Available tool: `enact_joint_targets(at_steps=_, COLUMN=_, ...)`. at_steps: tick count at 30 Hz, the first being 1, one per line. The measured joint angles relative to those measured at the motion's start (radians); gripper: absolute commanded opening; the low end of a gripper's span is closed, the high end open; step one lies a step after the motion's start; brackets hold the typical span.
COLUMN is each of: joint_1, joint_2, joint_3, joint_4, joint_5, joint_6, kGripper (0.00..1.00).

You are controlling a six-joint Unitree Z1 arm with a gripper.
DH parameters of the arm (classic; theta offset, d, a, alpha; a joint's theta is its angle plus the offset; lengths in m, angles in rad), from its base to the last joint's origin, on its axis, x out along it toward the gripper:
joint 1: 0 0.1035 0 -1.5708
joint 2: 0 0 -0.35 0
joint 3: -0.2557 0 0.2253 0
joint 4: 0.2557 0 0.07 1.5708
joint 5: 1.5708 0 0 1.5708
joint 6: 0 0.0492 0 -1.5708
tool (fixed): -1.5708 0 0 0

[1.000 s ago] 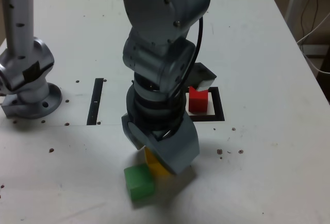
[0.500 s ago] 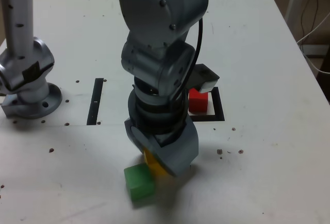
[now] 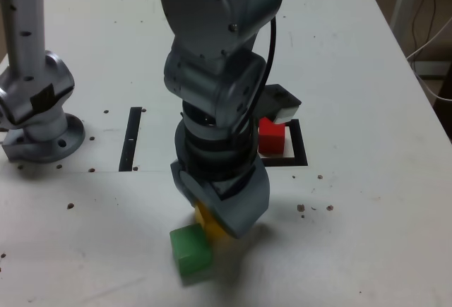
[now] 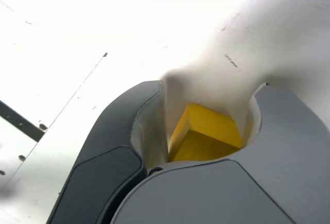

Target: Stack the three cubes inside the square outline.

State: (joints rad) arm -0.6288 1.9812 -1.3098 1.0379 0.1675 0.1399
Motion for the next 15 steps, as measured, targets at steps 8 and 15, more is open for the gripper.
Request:
enact_joint_targets(at_steps=8, joint_1=0.010, joint_2=-0.036, joint_3=-0.026, joint_4=0.055, joint_5=0.011, joint_6=0.000, kGripper=0.32)
enact_joint_targets(at_steps=15, joint_1=0.092, joint_2=-0.075, joint_3=-0.076, joint_4=0.117, joint_5=0.013, joint_6=0.000, kGripper=0.32)
